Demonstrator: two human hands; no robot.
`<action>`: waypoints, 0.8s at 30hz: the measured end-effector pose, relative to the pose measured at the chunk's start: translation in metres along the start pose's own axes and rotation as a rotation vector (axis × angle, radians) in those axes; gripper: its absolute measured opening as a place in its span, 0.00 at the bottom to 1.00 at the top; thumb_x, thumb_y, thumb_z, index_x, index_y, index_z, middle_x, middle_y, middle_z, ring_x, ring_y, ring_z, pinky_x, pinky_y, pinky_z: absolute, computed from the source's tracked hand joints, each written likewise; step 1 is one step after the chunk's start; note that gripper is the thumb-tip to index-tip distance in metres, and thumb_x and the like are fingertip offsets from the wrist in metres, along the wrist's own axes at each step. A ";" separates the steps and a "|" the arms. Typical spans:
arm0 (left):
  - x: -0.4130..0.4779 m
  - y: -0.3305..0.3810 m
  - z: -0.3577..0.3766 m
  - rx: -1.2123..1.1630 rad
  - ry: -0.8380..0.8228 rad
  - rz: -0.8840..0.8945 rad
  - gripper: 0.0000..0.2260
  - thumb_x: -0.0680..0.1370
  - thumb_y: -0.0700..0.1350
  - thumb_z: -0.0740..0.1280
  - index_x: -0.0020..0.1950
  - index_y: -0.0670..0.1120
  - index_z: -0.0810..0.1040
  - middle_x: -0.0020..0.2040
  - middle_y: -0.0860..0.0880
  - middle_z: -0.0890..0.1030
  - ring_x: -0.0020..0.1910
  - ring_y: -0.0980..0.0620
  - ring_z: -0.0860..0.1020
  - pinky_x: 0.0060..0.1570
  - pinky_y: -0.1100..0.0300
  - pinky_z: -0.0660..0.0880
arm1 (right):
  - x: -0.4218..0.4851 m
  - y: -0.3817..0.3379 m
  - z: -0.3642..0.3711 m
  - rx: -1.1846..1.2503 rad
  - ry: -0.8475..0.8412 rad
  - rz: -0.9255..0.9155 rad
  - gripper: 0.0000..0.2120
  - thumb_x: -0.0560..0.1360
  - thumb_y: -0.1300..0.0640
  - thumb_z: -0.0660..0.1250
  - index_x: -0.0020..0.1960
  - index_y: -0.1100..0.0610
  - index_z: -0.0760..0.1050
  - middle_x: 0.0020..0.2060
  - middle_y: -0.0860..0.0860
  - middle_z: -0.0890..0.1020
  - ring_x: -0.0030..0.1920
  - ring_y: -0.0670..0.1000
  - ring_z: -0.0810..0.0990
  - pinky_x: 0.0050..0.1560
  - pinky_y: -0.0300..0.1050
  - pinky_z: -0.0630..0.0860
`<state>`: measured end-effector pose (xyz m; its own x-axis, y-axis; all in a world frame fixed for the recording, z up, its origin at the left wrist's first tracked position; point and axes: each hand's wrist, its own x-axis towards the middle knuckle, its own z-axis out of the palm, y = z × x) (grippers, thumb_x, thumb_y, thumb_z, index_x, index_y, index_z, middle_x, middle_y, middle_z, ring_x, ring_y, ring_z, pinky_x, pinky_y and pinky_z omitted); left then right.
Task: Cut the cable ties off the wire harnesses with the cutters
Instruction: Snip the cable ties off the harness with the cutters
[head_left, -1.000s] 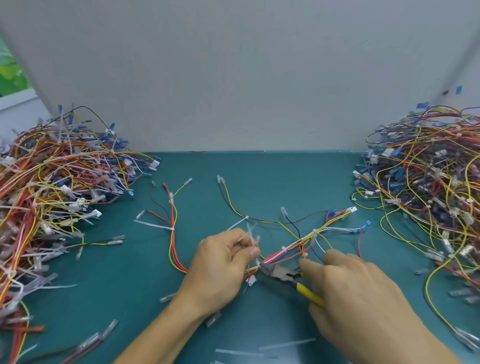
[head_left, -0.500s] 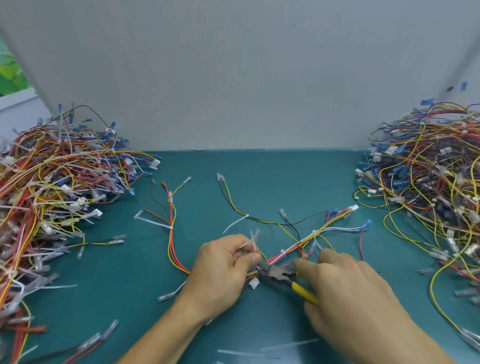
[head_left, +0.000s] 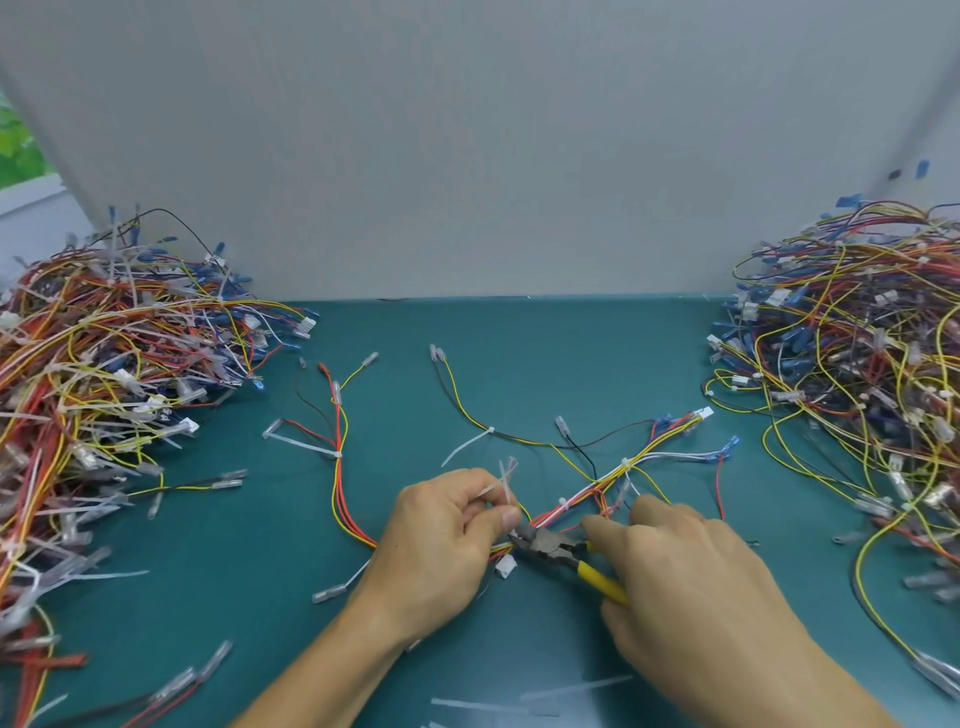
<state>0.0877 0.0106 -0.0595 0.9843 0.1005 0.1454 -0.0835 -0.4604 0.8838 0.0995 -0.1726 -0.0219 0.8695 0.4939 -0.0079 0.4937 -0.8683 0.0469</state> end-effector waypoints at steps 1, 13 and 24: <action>0.000 0.000 0.001 0.012 0.006 0.011 0.12 0.74 0.35 0.69 0.34 0.50 0.76 0.30 0.57 0.78 0.29 0.61 0.72 0.34 0.69 0.68 | 0.000 -0.001 0.001 0.002 0.000 0.004 0.08 0.74 0.52 0.57 0.53 0.48 0.65 0.43 0.49 0.62 0.54 0.55 0.71 0.41 0.47 0.59; 0.002 -0.001 0.004 -0.073 0.082 -0.046 0.10 0.74 0.33 0.68 0.35 0.44 0.77 0.29 0.57 0.77 0.29 0.62 0.72 0.33 0.72 0.67 | -0.001 -0.009 0.017 0.011 0.222 0.022 0.20 0.40 0.64 0.77 0.30 0.58 0.75 0.24 0.54 0.71 0.22 0.58 0.71 0.27 0.44 0.58; 0.003 -0.005 0.003 -0.076 0.045 -0.051 0.09 0.75 0.38 0.69 0.35 0.46 0.76 0.29 0.55 0.77 0.31 0.56 0.72 0.35 0.64 0.69 | -0.001 -0.009 0.016 -0.033 0.267 0.051 0.20 0.40 0.62 0.79 0.29 0.56 0.75 0.22 0.52 0.71 0.20 0.56 0.71 0.26 0.40 0.54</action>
<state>0.0914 0.0108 -0.0649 0.9798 0.1622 0.1170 -0.0462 -0.3858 0.9214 0.0950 -0.1661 -0.0387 0.8560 0.4475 0.2590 0.4447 -0.8927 0.0728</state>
